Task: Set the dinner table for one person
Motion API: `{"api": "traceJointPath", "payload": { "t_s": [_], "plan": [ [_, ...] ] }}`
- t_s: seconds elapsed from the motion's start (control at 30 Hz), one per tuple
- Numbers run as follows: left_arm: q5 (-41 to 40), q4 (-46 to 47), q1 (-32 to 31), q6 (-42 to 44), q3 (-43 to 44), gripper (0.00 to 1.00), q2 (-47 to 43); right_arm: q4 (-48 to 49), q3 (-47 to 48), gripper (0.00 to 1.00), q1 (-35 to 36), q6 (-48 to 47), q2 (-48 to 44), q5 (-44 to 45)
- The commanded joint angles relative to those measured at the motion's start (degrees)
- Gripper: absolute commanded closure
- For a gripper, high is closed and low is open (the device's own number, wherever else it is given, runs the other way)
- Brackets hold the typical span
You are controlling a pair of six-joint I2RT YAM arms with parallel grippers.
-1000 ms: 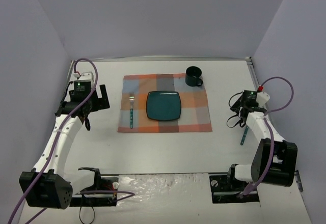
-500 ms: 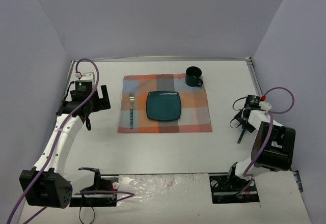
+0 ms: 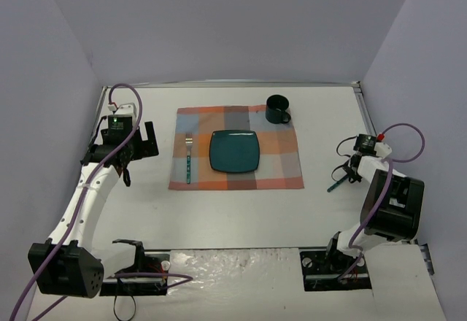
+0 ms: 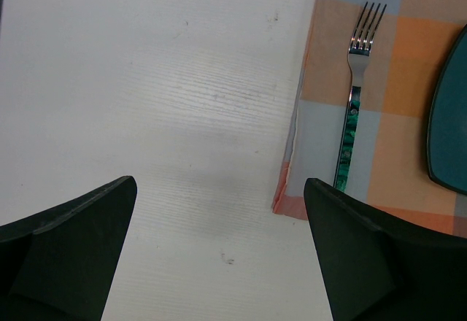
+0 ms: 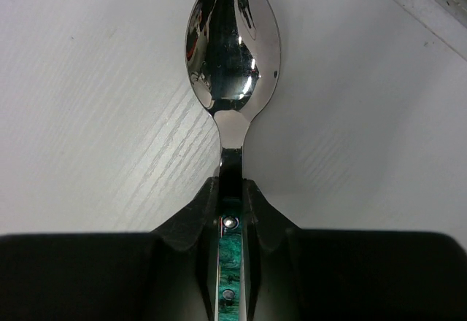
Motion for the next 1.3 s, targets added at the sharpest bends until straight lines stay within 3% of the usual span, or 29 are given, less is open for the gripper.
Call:
{"api": "traceJointPath", "payload": {
  "t_s": [0.0, 0.27, 0.7, 1.03, 1.27],
  "plan": [
    [0.1, 1.8, -0.2, 0.7, 1.6, 0.03, -0.9, -1.6, 0.6, 1.00, 0.5, -1.3, 0.9, -2.3],
    [0.1, 1.7, -0.2, 0.8, 1.6, 0.03, -0.8, -2.4, 4.3, 1.00, 12.0, -8.6, -5.0, 6.6],
    [-0.8, 1.7, -0.2, 1.0, 1.6, 0.03, -0.7, -2.7, 14.8, 1.00, 30.3, -21.5, -3.7, -2.2],
    [-1.1, 1.9, -0.2, 1.3, 1.4, 0.03, -0.8, -2.8, 19.8, 1.00, 37.0, -25.5, 4.9, -5.4],
    [-1.8, 1.9, -0.2, 1.4, 1.3, 0.03, -0.9, -2.1, 21.6, 1.00, 37.8, -23.1, 10.3, -6.6]
  ]
}}
